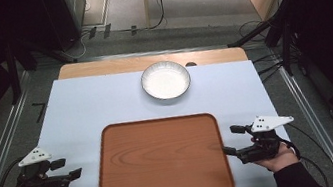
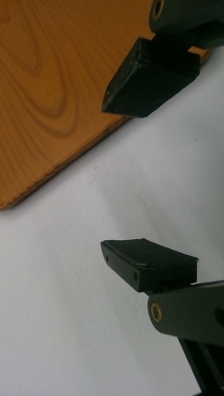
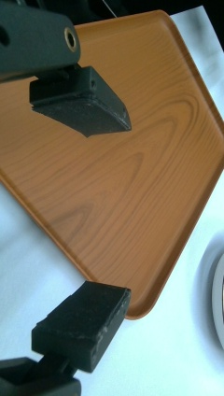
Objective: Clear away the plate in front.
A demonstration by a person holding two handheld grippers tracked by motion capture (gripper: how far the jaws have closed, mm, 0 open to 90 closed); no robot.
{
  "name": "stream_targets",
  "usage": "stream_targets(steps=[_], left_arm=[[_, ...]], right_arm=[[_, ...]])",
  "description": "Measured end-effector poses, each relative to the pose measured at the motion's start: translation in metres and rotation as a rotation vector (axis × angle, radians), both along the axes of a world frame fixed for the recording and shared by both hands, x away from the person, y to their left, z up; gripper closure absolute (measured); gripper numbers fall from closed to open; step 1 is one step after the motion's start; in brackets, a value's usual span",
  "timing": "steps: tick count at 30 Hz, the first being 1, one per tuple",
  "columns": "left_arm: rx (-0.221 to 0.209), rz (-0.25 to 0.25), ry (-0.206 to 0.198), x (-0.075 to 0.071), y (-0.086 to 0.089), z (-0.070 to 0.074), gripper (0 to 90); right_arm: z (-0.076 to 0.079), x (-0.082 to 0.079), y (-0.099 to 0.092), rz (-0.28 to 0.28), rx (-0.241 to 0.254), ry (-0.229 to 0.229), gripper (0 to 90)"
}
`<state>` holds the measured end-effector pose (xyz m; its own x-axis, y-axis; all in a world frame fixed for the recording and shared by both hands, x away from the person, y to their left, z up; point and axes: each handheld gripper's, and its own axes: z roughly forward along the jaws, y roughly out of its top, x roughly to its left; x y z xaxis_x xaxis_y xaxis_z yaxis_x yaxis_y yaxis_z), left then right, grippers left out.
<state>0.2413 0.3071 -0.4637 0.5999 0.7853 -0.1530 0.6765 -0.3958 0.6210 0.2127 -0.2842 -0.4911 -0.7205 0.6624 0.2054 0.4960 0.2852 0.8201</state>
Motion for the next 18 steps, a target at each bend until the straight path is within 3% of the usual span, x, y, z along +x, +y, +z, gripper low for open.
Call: stream_targets(steps=[13,16,18], left_arm=[[0.004,0.016,0.008,0.0004,0.0044,0.0007,30.2],[-0.005,0.016,0.009,0.0004,0.0047,0.0004,30.1],[-0.040,0.008,0.024,0.0005,0.0048,0.0002,29.3]], right_arm=[[-0.0007,0.0002,0.0008,0.002,-0.009,0.016,17.4],[-0.0016,0.0003,0.0010,-0.002,-0.003,0.017,16.4],[-0.0014,0.0001,0.0012,0.000,0.002,0.016,16.4]])
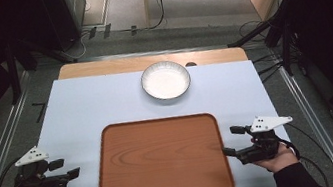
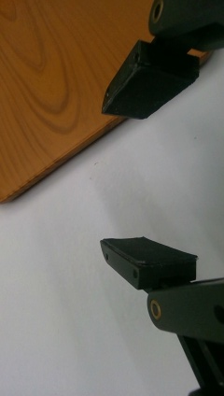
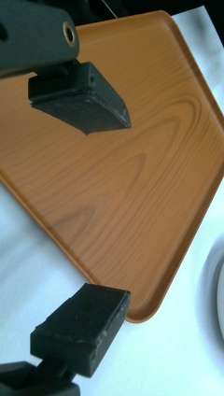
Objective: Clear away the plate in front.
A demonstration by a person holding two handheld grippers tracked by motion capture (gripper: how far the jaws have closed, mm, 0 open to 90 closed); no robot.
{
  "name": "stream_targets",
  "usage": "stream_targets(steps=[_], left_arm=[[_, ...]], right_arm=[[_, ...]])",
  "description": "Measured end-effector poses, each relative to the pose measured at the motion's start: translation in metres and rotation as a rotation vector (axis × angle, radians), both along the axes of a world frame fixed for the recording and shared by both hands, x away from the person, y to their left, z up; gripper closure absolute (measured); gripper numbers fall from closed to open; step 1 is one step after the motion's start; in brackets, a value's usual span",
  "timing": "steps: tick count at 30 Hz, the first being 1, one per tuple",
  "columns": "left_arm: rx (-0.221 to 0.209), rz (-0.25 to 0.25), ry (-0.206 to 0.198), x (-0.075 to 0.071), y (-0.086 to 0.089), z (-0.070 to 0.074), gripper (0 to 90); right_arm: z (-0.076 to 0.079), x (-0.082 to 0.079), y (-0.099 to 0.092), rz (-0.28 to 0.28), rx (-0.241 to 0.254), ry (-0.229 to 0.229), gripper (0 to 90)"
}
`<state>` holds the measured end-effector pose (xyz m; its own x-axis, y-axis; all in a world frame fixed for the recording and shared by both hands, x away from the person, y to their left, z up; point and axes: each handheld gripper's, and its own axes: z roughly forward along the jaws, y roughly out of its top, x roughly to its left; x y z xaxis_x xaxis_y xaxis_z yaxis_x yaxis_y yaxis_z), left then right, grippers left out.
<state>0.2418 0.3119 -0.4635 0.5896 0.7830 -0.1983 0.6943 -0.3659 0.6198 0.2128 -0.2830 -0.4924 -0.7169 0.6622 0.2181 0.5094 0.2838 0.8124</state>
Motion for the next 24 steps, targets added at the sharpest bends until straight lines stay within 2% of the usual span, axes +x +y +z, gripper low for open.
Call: stream_targets(steps=[1,2,14,24], left_arm=[[0.000,0.000,0.000,0.0000,0.0000,0.0000,29.3],[-0.031,-0.002,0.001,-0.0003,0.0004,0.0004,29.3],[-0.022,0.013,0.002,0.0001,0.0013,-0.0001,29.4],[-0.037,-0.001,0.009,-0.0001,0.0003,0.0007,30.4]], right_arm=[[0.0000,0.0001,0.0001,0.001,0.003,-0.002,16.4],[0.0001,0.0001,0.0001,-0.002,0.001,-0.005,16.4],[0.0002,-0.0001,0.0013,-0.008,0.013,-0.004,14.2],[-0.0002,0.0004,0.0006,-0.012,0.012,-0.006,14.2]])
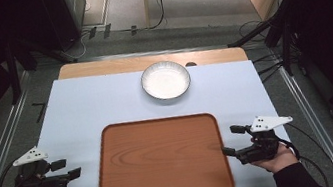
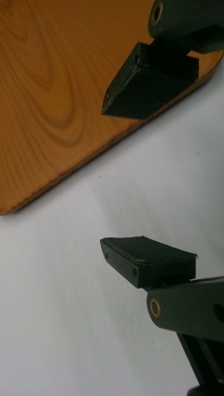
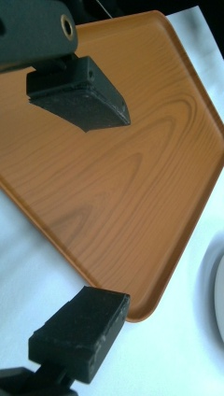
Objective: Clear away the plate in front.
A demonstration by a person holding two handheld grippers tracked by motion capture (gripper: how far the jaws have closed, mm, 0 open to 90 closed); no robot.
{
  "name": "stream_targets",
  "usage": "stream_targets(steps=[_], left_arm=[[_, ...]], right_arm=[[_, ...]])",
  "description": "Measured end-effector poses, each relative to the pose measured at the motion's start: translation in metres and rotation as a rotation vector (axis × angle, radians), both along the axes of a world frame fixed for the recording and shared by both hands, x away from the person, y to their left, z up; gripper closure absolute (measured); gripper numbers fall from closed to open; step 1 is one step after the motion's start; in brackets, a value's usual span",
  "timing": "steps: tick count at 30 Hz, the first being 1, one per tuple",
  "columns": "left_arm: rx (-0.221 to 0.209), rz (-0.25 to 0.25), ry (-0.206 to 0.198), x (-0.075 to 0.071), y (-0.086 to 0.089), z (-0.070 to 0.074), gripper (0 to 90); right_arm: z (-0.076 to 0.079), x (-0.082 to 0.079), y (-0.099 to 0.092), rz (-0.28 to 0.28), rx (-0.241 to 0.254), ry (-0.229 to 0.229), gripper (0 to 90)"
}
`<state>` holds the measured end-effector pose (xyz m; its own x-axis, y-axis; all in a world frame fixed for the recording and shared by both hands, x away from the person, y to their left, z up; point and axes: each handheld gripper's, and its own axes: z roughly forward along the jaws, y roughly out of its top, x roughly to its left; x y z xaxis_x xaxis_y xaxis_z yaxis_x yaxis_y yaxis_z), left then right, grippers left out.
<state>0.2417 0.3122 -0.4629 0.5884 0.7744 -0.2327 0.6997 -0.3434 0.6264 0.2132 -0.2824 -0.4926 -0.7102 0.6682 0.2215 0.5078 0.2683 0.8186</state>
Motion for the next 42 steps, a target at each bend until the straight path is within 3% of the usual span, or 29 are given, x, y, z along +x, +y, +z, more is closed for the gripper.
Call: stream_targets(steps=[20,24,31,42], left_arm=[[-0.040,0.016,-0.009,0.002,-0.001,0.001,32.0],[-0.033,0.017,0.012,0.006,-0.005,0.000,32.9],[-0.063,0.016,0.039,0.015,-0.010,-0.002,34.6],[-0.010,0.010,0.040,0.026,-0.012,-0.001,30.7]], right_arm=[[-0.002,0.001,-0.001,-0.001,-0.032,0.014,15.6],[-0.001,0.001,0.000,0.001,-0.024,0.011,15.6],[-0.002,0.001,0.000,0.002,-0.038,0.013,15.9],[-0.003,0.001,0.000,-0.004,-0.046,0.029,16.5]])
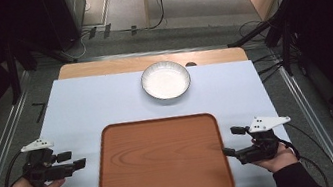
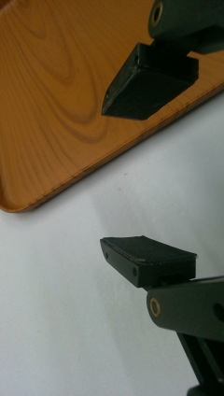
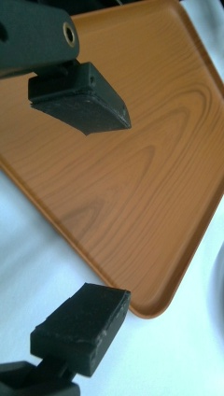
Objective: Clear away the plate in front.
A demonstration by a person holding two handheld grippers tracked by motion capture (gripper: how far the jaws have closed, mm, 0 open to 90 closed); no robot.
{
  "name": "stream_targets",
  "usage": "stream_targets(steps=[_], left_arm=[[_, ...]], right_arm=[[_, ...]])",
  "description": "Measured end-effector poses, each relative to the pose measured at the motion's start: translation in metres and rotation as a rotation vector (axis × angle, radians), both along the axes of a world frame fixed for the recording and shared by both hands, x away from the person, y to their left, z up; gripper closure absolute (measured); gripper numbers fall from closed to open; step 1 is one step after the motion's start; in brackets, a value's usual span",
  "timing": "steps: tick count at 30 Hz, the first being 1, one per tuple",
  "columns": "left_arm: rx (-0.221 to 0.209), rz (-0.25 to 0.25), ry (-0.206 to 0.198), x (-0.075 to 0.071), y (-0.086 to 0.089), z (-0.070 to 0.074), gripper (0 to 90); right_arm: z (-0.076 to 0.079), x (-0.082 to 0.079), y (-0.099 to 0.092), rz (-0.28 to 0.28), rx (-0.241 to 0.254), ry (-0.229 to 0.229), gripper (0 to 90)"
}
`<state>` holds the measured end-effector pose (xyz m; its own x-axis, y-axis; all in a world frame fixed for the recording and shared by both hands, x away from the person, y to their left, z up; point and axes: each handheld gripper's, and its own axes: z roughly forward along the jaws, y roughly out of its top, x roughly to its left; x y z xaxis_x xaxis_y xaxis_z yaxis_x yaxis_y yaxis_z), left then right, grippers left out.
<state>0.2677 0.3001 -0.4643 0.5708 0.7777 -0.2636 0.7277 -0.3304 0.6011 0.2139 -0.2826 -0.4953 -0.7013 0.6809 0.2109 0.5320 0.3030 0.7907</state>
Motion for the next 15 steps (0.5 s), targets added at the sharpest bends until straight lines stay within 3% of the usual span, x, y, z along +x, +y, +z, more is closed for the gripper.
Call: stream_targets(steps=[4,6,15], left_arm=[[-0.001,0.011,0.010,0.000,-0.003,0.003,30.2],[-0.015,0.008,0.034,0.002,-0.006,0.006,30.3],[-0.008,0.023,0.032,0.017,-0.014,0.017,30.8]], right_arm=[[0.000,0.000,0.001,-0.001,0.007,0.002,16.5],[0.001,0.000,0.000,-0.004,0.010,-0.007,16.5],[0.001,0.000,0.000,-0.005,0.008,-0.006,16.5]])
